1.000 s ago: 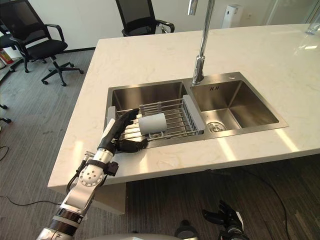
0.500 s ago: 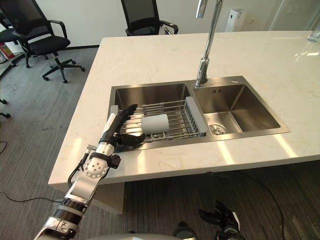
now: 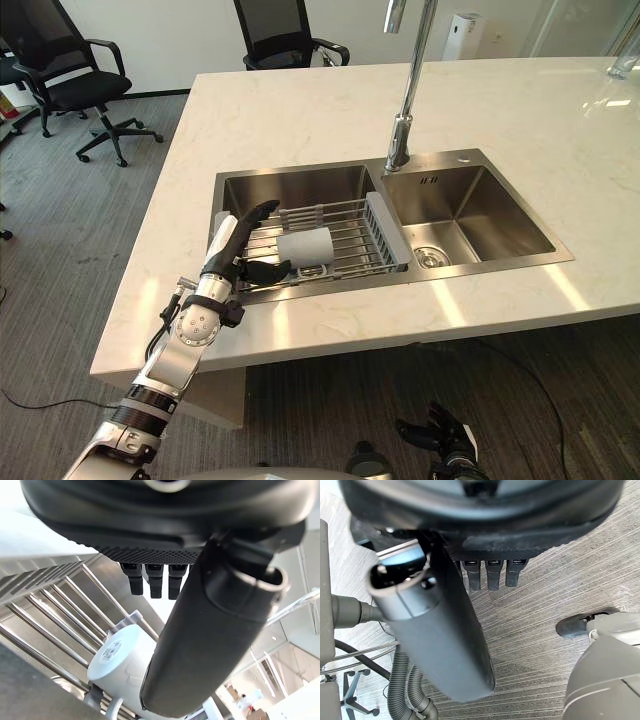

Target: Walk over to the sink, pick up the cup, carry it to the dishwasher, place the cup inside the dishwasher, then close the dishwasher door

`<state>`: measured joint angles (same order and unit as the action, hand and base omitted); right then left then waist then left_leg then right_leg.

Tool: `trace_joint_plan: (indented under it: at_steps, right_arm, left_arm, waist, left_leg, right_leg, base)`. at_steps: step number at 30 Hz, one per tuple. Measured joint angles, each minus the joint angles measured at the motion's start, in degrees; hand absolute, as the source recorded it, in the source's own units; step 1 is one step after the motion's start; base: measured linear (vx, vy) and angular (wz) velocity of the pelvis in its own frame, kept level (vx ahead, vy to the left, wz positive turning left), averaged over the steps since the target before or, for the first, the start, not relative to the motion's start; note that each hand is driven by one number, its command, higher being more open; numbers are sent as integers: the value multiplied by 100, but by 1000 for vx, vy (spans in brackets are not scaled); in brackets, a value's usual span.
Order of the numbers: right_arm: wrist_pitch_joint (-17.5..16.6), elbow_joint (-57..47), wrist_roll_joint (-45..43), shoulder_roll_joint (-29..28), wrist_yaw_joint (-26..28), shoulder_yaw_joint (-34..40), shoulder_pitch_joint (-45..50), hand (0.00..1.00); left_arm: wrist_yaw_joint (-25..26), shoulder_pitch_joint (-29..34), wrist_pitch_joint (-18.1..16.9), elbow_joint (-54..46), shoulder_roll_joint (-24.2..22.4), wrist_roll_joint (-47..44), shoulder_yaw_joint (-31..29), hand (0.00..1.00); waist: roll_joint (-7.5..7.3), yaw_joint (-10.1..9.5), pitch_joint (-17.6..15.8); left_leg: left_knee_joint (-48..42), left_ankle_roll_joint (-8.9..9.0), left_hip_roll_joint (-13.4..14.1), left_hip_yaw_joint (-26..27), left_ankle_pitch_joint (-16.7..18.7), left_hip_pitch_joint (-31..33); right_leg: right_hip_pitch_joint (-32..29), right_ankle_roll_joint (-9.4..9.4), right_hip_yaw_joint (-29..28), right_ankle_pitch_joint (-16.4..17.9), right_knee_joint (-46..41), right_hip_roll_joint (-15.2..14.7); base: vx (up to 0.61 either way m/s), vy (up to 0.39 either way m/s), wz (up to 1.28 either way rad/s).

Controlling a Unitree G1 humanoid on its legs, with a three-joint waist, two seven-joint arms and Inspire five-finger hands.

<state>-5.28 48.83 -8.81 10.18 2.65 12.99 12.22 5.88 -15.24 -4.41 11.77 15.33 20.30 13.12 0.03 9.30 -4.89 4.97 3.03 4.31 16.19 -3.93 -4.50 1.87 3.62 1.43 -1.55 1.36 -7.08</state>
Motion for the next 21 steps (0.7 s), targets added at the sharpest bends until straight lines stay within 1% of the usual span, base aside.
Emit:
trace_joint_plan:
  at_steps: [4,6,12,14,16,19,20,21]
  right_arm:
    - [0,-13,8,-2,7,0,22,90]
    - [-1,-58,14,-2,11,-1,19,90]
    - [-3,-115,46,1,47,-1,18,90]
    - [-3,-117,124,8,69,-2,-8,90]
    - [-5,-133,125,10,76,-2,-40,90]
    - [-5,-217,125,46,104,-2,-31,90]
    - [-5,-221,125,51,105,-2,-34,90]
    - [-5,-245,125,76,115,-3,-48,90]
  left_arm:
    - [-100,-158,3,2,78,390,243,90]
    - [-142,-288,3,3,188,569,356,90]
    - [-259,-532,5,87,199,846,514,90]
    - [-337,-812,8,354,199,901,643,90]
    - [-365,-969,39,535,199,917,655,90]
    - [-385,-1328,66,922,194,927,659,90]
    - [-390,-1355,74,964,196,939,659,90]
    - [-423,-1486,105,1164,197,1021,659,90]
  waist:
    - [29,43,-23]
    - [78,109,-54]
    - [210,186,-136]
    - [263,218,-175]
    - [312,280,-209]
    - [428,307,-341]
    - [438,311,-348]
    - [481,335,-380]
  left_leg:
    - [0,5,0,15,8,0]
    - [0,9,-1,25,13,0]
    - [0,18,5,41,20,0]
    - [0,19,6,42,20,0]
    - [0,20,5,45,21,0]
    - [0,26,9,79,25,11]
    - [0,26,9,83,25,18]
    - [0,26,13,95,24,57]
  right_leg:
    - [-5,0,-10,-1,7,1]
    - [-8,0,-17,-1,6,0]
    - [-12,1,-28,-3,1,8]
    - [-13,1,-28,-3,-1,8]
    - [-17,2,-31,-3,-5,6]
    - [-63,3,-67,-2,-27,8]
    - [-74,3,-71,-2,-28,8]
    - [-131,3,-87,-1,-41,8]
  base:
    - [0,0,0]
    - [0,0,0]
    - [0,0,0]
    - [0,0,0]
    - [0,0,0]
    - [-25,-6,-5]
    - [-30,-4,-6]
    - [-16,-5,-4]
